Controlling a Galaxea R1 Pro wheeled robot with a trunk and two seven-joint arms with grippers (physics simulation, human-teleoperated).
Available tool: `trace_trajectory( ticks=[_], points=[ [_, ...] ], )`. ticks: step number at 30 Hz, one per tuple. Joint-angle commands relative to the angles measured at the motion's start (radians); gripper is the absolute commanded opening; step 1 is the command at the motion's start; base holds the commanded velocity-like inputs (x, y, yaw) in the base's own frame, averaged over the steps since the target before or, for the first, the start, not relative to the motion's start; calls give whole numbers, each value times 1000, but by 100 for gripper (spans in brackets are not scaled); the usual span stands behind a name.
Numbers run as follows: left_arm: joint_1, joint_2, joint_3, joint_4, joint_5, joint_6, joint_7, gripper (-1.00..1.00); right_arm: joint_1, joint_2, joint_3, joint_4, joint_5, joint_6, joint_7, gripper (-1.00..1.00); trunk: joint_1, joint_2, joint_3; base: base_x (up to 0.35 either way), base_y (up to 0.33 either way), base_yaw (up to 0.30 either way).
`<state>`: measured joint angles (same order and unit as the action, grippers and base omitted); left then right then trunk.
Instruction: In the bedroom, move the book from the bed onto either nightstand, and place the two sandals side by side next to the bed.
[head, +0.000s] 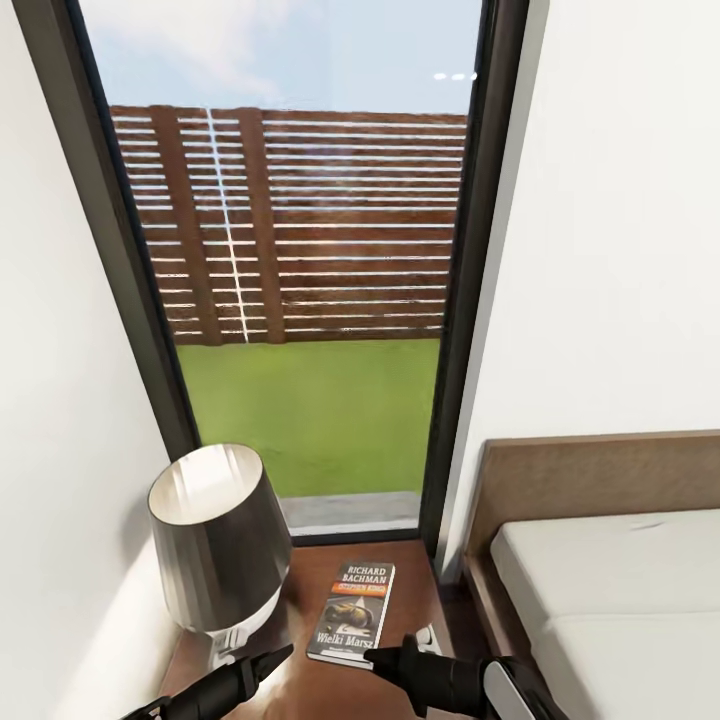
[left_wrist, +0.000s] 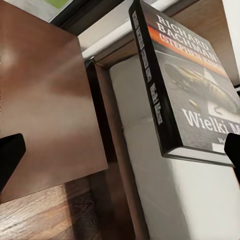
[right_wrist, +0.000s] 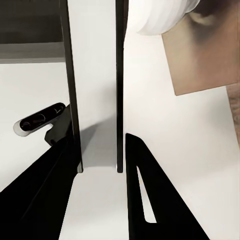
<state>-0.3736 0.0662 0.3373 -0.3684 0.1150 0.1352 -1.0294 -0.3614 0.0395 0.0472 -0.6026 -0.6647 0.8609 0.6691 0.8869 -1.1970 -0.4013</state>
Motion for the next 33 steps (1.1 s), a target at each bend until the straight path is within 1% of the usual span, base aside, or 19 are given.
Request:
trace_trajectory(
  ticks=[1,20,24,25,27,29,31,33],
  points=[
    [0,0,3,0,3,11,-5,100,-1,0,0,0,-3,5,1,-100,4,-8,-4,0,0,0],
    [-1,1,4,0,2,13,-13,100,-1,0,0,0,-3,6,1,-100,77,-141,-64,0,0,0],
    [-1,4,6,-2,4,17,-25,100,-1,0,0,0,-3,6,0,-100,77,-141,-64,0,0,0],
    [0,5,7,-4,4,18,-33,100,-1,-1,0,0,-3,6,0,-100,77,-141,-64,0,0,0],
    [-1,9,8,-8,5,23,-72,100,-1,0,0,0,-3,6,-1,-100,77,-141,-64,0,0,0],
    [-1,10,8,-10,5,32,-107,100,-1,0,0,0,-3,6,-1,-100,84,-155,-70,0,0,0],
    [-3,11,7,-34,5,80,-163,100,-1,0,0,0,-3,6,-1,-100,92,-169,-76,0,0,0],
    [-4,9,6,-83,5,132,-176,100,-1,0,0,0,-3,6,-1,-100,96,-176,-80,0,0,0]
  ],
)
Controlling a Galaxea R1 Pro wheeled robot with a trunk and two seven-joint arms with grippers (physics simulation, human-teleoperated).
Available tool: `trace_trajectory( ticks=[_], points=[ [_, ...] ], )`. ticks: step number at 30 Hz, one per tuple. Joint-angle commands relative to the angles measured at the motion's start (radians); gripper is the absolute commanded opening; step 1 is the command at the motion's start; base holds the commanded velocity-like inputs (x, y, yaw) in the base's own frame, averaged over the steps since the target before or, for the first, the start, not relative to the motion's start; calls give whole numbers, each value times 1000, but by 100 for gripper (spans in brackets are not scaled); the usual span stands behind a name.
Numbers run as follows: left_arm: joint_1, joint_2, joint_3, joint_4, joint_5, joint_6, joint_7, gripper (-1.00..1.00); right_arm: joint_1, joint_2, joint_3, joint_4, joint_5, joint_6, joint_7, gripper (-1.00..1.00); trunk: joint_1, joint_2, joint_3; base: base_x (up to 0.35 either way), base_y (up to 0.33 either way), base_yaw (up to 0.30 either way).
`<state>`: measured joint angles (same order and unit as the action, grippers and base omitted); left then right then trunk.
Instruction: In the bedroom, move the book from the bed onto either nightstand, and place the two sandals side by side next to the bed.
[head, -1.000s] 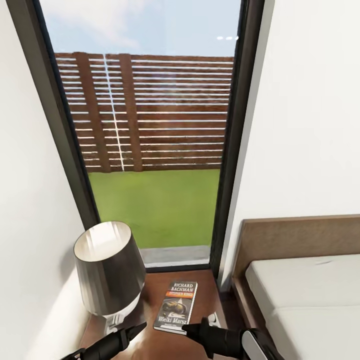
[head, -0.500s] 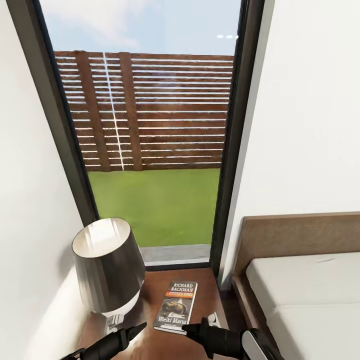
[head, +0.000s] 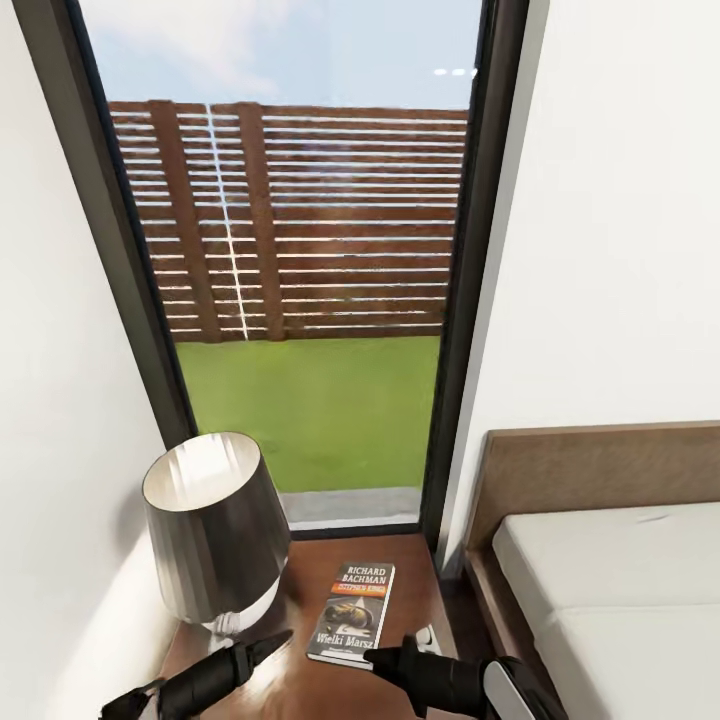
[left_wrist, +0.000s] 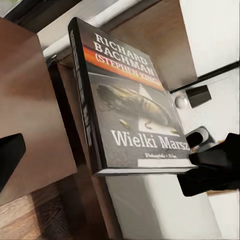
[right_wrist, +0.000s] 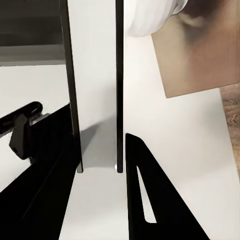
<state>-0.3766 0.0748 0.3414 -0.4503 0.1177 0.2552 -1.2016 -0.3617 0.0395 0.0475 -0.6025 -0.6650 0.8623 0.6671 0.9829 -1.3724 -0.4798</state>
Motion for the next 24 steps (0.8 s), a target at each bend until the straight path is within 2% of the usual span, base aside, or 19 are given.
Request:
trace_trajectory(
  ticks=[1,6,9,10,14,15,18,24],
  points=[
    [-1,-1,0,-29,2,40,-7,100,-1,0,0,0,-2,4,1,-100,0,-1,-1,0,0,0],
    [-1,-7,-6,-133,3,139,-14,100,0,-1,-3,0,-2,4,2,-100,0,-1,-1,0,0,0],
    [-1,-8,-7,-171,3,163,-15,100,0,-1,-4,0,-2,4,2,-100,0,-1,-1,0,0,0],
    [-1,-10,-7,-207,3,205,-15,100,0,-1,-4,0,-2,4,2,-100,0,-1,-1,0,0,0],
    [-1,-25,-7,-268,1,288,-8,100,-1,-1,-4,0,-2,4,1,-100,0,-1,-1,0,0,0],
    [-1,-36,-7,-288,1,302,-5,100,0,-1,-4,0,-2,4,0,-100,0,-1,-1,0,0,0],
    [-1,-51,-7,-299,-2,308,-3,100,0,-1,-5,0,-2,4,0,-100,4,-8,-4,0,0,0],
    [-1,-57,-10,-304,-1,312,-4,100,0,-1,-5,0,-2,4,0,-100,27,-50,-23,0,0,0]
  ],
)
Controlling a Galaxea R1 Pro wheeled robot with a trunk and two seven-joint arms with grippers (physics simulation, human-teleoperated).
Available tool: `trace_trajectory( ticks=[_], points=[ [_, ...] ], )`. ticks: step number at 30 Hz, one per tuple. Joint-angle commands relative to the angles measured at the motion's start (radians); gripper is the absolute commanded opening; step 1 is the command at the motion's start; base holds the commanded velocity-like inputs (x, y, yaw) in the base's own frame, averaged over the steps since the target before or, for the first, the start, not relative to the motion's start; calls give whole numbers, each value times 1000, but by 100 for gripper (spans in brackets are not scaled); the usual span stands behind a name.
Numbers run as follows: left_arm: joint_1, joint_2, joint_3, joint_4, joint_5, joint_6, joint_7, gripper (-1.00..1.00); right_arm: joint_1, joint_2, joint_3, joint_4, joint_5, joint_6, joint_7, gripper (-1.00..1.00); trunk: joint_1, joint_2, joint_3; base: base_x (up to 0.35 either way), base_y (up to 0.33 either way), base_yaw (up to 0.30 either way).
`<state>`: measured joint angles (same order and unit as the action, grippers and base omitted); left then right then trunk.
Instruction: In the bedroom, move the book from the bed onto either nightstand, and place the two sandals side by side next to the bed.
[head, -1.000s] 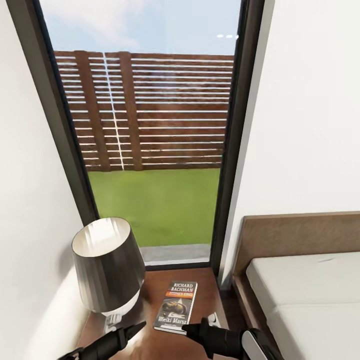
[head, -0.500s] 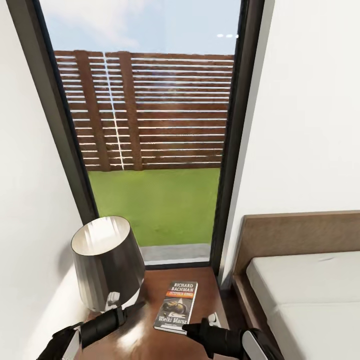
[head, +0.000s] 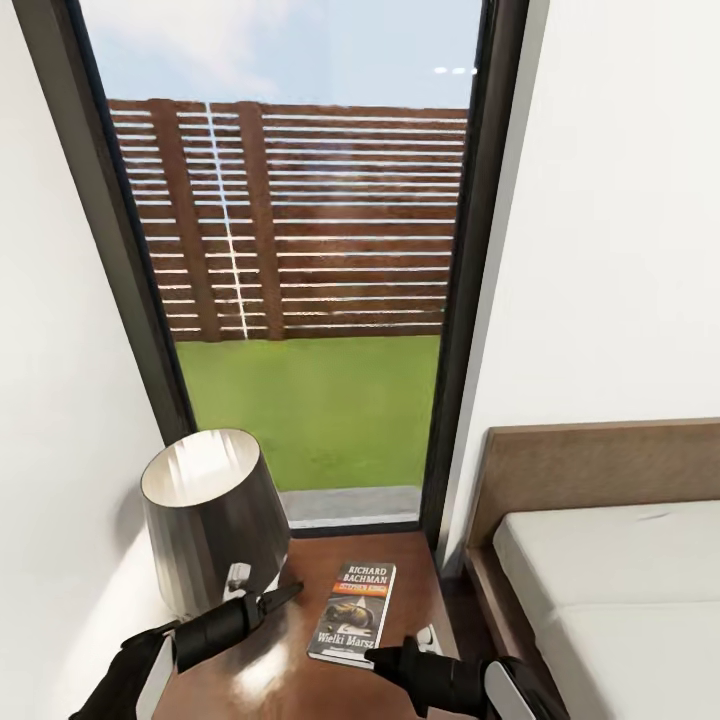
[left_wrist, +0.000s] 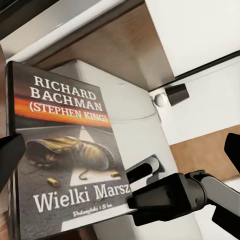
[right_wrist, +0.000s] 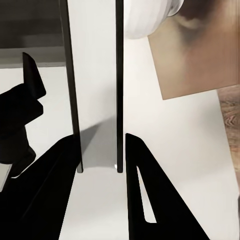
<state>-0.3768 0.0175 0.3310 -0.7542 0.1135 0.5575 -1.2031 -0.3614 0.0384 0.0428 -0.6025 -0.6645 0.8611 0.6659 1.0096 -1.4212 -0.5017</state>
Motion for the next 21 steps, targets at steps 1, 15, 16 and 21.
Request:
trace_trajectory(
  ticks=[1,15,16,21],
  points=[
    [-1,0,1,0,3,10,-2,100,-1,0,0,0,-3,4,1,-100,4,-8,-4,0,0,0],
    [-1,-11,-1,0,5,10,-4,100,-1,0,0,0,-3,5,1,-100,58,-106,-48,0,0,0],
    [-1,-11,-1,1,5,9,-4,100,-1,0,0,0,-2,5,1,-100,61,-113,-51,0,0,0],
    [-1,-11,0,1,5,9,-3,100,-1,0,0,0,-1,4,1,-100,81,-148,-67,0,0,0]
  ],
)
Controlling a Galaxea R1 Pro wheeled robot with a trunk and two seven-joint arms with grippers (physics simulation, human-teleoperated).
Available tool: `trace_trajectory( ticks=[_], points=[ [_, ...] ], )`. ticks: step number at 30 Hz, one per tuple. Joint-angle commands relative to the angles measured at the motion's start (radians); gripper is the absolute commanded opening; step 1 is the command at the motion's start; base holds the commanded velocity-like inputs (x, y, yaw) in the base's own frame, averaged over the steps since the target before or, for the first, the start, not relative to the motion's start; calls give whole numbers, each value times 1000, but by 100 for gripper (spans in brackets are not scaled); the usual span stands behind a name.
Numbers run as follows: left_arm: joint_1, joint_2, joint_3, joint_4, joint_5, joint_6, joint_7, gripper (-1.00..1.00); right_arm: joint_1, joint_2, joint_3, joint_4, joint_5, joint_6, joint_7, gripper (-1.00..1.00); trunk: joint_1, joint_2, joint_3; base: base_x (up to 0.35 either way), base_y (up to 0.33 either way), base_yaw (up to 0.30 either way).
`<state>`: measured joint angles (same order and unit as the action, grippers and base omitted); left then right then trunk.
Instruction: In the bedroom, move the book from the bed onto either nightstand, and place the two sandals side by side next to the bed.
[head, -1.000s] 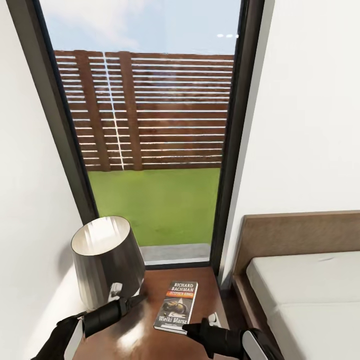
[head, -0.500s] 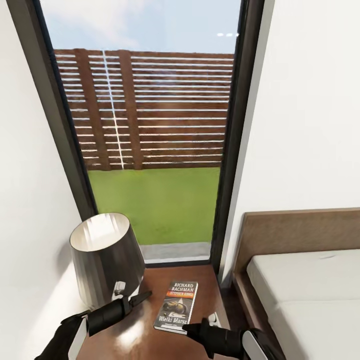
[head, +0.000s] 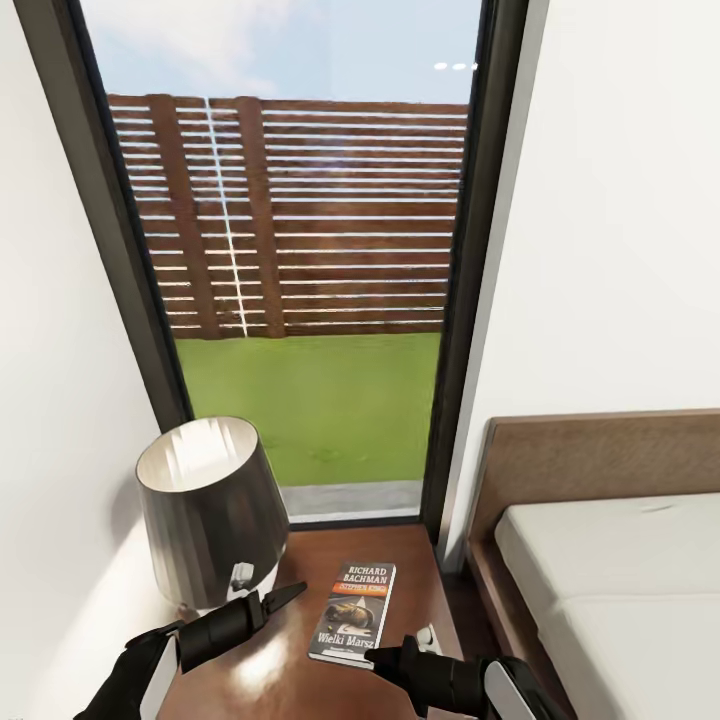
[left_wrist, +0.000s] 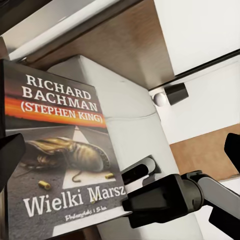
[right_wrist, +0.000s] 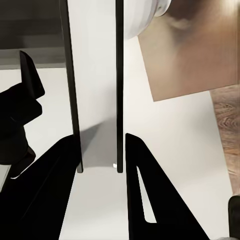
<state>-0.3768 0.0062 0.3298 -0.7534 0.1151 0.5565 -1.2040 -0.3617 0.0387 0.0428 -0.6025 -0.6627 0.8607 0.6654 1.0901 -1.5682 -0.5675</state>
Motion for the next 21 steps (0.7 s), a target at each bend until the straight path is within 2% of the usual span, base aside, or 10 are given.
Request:
trace_trajectory(
  ticks=[1,21],
  points=[
    [-1,0,0,0,3,10,-3,100,-1,0,0,0,-3,5,1,-100,4,-8,-4,0,0,0],
    [-1,0,1,2,2,8,-2,100,0,0,1,0,-3,5,1,-100,81,-148,-67,0,0,0]
  ],
)
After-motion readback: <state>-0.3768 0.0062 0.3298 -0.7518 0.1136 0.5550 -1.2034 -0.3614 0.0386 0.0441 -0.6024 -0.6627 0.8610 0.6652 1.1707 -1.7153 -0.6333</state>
